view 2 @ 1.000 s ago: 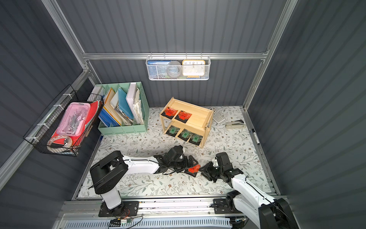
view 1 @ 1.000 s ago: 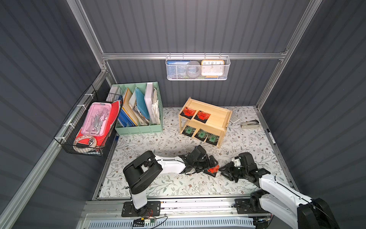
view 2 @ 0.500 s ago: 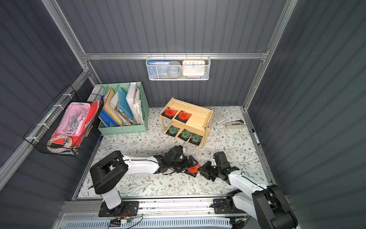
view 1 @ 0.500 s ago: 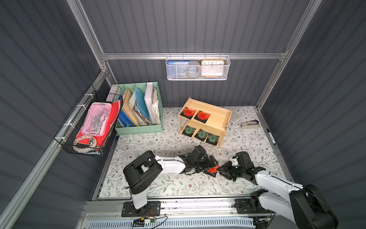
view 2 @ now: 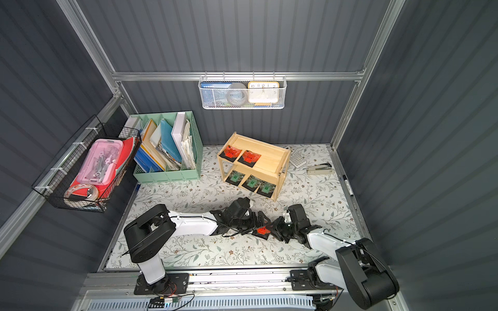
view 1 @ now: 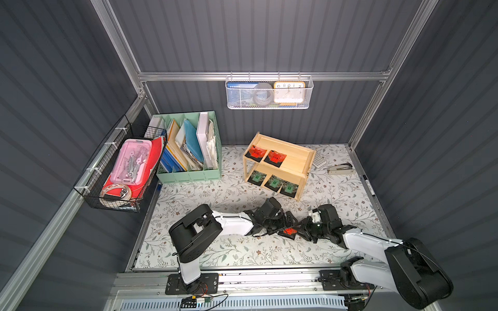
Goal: Place the tea bags on the shelf by color
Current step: Pick up the tea bag from the center of the board.
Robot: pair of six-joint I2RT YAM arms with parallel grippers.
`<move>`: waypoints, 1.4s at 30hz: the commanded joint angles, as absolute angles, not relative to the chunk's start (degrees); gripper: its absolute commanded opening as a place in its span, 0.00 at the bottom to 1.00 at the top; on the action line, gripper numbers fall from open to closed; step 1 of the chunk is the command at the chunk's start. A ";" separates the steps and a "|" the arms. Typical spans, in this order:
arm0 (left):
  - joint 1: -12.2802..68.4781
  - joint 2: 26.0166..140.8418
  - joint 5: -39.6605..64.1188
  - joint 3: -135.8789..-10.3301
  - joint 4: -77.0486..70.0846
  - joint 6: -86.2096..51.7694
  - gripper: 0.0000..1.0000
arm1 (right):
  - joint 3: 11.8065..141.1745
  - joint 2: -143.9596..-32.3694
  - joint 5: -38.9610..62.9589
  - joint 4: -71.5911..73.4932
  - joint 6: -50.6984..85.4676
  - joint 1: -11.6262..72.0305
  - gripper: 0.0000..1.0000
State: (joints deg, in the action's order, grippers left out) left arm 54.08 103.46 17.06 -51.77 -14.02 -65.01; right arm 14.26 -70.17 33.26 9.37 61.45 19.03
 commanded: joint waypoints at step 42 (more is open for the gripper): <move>54.25 96.67 9.63 -52.59 -0.91 -66.28 1.00 | 17.27 -59.01 31.53 -2.48 57.69 19.51 0.00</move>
State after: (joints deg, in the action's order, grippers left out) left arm 54.13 100.29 13.76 -52.03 -6.92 -65.34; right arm 15.18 -61.65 31.86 2.35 59.90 19.33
